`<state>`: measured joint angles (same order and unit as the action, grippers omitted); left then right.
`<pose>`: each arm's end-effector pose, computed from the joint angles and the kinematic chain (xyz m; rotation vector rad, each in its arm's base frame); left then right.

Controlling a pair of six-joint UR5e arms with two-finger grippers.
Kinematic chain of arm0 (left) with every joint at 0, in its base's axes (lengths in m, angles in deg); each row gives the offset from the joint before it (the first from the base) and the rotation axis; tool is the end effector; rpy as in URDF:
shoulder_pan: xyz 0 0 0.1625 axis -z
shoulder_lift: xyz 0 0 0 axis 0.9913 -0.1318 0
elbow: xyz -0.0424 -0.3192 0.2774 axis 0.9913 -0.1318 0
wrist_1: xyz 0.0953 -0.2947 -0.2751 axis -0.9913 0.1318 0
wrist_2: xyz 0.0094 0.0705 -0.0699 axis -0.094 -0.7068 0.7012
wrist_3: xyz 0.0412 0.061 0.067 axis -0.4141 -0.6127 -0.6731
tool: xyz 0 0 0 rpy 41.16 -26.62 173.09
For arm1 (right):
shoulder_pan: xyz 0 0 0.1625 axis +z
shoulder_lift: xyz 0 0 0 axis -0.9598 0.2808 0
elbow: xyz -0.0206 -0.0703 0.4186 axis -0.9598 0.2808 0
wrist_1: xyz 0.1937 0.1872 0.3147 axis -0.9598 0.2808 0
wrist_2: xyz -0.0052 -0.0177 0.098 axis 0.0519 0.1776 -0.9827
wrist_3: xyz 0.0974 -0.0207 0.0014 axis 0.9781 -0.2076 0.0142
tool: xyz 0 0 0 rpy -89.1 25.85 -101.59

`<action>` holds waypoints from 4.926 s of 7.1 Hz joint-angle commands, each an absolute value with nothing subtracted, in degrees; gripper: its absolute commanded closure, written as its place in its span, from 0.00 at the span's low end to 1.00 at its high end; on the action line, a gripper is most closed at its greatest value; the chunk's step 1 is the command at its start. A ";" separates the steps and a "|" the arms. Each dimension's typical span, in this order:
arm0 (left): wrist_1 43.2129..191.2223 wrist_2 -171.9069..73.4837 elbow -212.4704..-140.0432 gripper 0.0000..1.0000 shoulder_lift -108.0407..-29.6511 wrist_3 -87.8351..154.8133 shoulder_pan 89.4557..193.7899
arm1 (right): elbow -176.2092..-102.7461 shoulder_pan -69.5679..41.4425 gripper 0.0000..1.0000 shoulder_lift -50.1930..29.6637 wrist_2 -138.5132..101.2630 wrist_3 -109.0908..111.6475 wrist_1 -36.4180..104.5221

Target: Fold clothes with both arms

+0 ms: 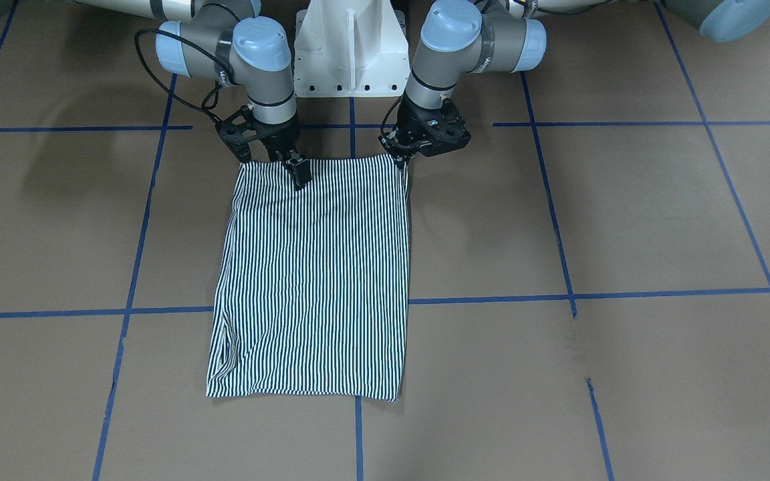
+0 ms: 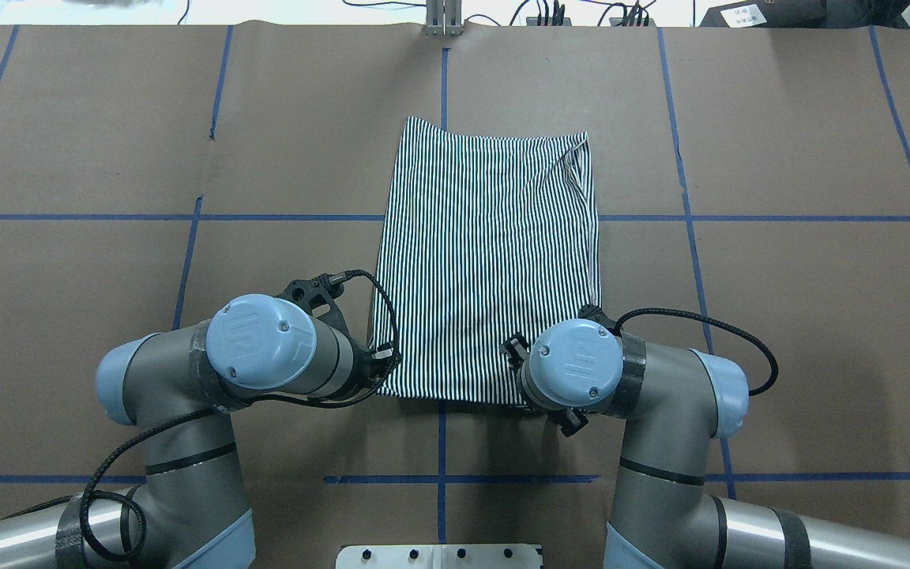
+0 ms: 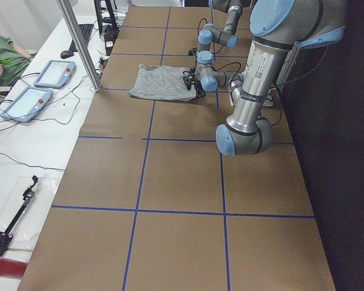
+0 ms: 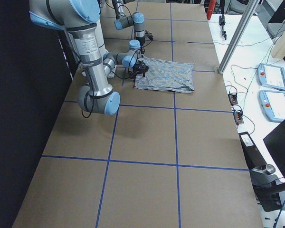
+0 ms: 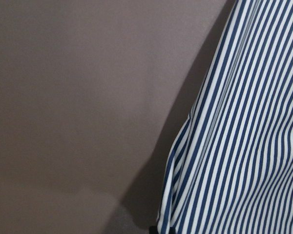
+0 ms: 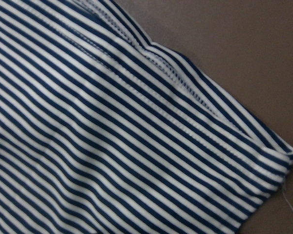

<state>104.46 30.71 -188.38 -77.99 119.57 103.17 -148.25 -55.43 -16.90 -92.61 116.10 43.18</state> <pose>0.5523 -0.3306 0.2470 -0.1008 0.9822 -0.4092 -0.5688 -0.3153 0.3027 -0.2735 -0.7334 0.9434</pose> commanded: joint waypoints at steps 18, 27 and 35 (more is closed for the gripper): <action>88.84 30.59 -206.90 1.00 -72.29 120.62 95.18 | -158.63 -60.15 1.00 -16.80 -97.21 115.03 46.51; 100.69 30.94 -189.97 1.00 -79.75 120.71 110.11 | -142.58 -46.28 1.00 -26.26 -95.01 100.54 36.68; 115.99 34.17 -164.92 0.00 -88.63 110.52 128.13 | -112.67 -29.68 0.00 -40.25 -95.78 80.87 22.08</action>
<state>115.60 32.10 -165.26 -88.59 112.08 126.69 -114.18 -32.29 -39.27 -94.21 83.80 22.46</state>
